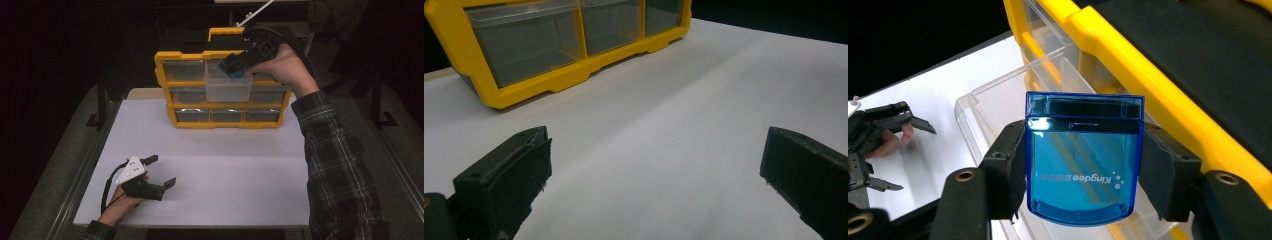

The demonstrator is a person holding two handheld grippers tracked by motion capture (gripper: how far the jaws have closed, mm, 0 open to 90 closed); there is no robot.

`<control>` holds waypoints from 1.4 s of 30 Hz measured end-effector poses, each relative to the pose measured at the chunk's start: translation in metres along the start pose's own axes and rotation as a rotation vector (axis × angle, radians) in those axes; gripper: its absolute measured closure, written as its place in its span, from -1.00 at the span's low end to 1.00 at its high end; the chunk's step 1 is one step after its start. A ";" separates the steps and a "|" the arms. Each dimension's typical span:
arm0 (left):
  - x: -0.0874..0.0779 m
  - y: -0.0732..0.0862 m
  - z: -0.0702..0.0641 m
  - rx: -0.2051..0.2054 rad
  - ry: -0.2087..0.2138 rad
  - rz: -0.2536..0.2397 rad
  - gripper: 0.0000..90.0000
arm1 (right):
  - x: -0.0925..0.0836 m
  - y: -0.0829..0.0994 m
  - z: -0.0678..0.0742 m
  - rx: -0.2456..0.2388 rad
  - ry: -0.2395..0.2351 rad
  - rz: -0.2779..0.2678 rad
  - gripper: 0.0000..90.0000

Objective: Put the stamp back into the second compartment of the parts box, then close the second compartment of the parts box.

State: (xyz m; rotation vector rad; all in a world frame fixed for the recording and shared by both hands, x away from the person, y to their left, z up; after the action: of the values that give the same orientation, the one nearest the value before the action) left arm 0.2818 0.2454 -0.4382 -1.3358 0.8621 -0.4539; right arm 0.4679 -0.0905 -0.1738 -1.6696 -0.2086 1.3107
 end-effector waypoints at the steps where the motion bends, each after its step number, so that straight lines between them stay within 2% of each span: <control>1: 0.000 0.000 0.000 0.001 0.000 0.001 -1.00 | 0.001 0.000 0.000 -0.001 0.000 0.002 -0.11; 4: 0.000 0.000 0.000 0.001 0.000 0.001 -1.00 | 0.002 0.000 0.001 -0.002 0.000 0.005 -0.14; 7: -0.001 0.000 0.000 -0.001 0.001 0.003 -1.00 | 0.002 0.000 0.001 0.018 -0.009 -0.004 -0.28; 11: -0.001 0.000 0.000 0.002 0.001 0.002 -1.00 | -0.003 0.000 0.002 0.026 -0.011 -0.018 -0.26; 18: 0.000 0.000 0.000 0.005 0.001 -0.001 -1.00 | -0.017 0.003 0.004 0.070 -0.037 -0.056 0.07; 24: 0.000 0.000 -0.001 -0.008 0.000 -0.007 -1.00 | -0.026 0.010 0.010 0.077 -0.086 -0.073 0.42; 27: 0.000 0.000 -0.001 0.000 0.000 -0.007 -1.00 | -0.028 0.014 0.015 0.070 -0.116 -0.079 0.58; 28: 0.001 0.000 -0.001 -0.001 0.000 -0.008 -1.00 | -0.029 0.015 0.016 0.066 -0.127 -0.084 0.62; 29: 0.001 0.000 -0.002 -0.020 0.000 -0.006 -1.00 | -0.030 0.016 0.018 0.068 -0.134 -0.084 0.66; 33: 0.000 0.000 -0.001 -0.015 -0.001 -0.005 -1.00 | -0.030 0.020 0.027 0.049 -0.170 -0.084 0.81; 35: 0.000 0.000 -0.001 -0.005 0.000 0.000 -1.00 | -0.028 0.023 0.029 0.010 -0.175 -0.090 0.88; 42: 0.000 0.000 -0.002 -0.022 -0.002 -0.010 -1.00 | -0.021 0.032 0.034 -0.003 -0.200 -0.081 0.97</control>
State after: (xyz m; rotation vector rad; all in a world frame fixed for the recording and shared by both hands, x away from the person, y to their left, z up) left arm 0.2803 0.2438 -0.4386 -1.3611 0.8615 -0.4517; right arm 0.4183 -0.1008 -0.1826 -1.5157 -0.3926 1.4158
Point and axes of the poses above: each handheld gripper's, and its own axes: x roughly forward along the jaws, y roughly out of its underside, z roughly to its left, the point moved 2 cm from there along x, roughly forward along the jaws, and after that the axes turned 4 degrees about -z, right-handed, at the moved point
